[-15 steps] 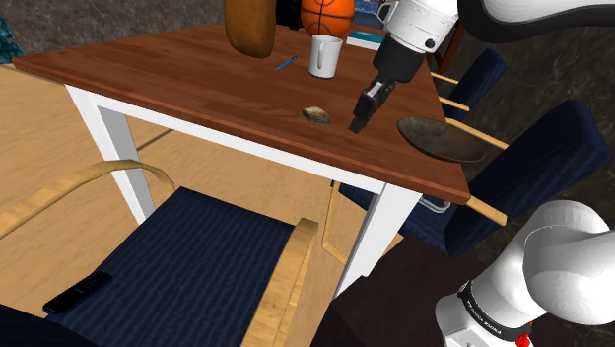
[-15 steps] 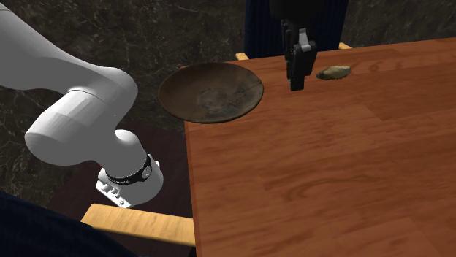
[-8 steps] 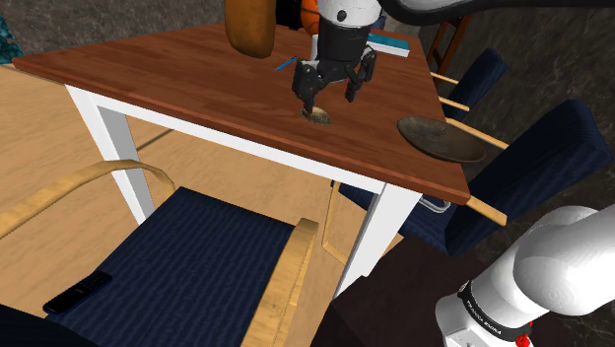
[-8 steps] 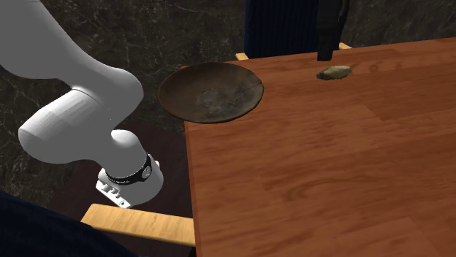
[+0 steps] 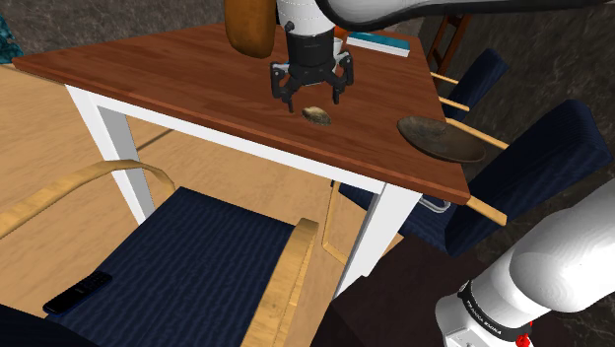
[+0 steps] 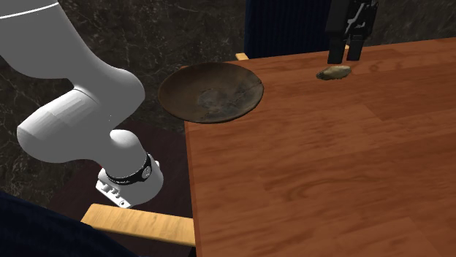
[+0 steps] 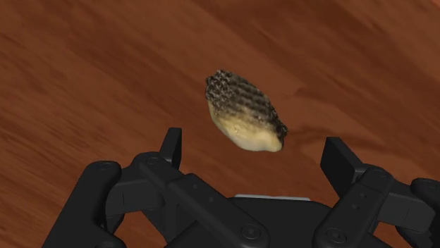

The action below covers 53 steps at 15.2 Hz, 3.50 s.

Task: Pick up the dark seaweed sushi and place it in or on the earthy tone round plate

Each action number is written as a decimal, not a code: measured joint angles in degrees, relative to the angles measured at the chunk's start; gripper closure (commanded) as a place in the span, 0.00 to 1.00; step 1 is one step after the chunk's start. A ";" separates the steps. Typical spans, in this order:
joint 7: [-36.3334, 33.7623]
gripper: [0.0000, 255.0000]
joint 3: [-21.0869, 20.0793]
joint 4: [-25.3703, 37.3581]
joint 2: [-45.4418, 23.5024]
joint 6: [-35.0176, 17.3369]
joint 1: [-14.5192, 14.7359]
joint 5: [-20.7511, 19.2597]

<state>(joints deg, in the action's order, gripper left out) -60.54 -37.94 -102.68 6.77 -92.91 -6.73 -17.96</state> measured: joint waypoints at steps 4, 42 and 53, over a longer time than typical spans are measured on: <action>-0.05 0.00 0.39 -2.01 0.31 -1.86 -0.22 0.05; 5.63 1.00 1.09 10.80 2.35 11.48 -0.78 0.87; 17.76 0.00 9.87 -4.60 15.47 9.01 2.49 14.78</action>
<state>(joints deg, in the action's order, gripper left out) -42.78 -28.07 -107.28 22.24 -83.90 -4.24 -3.18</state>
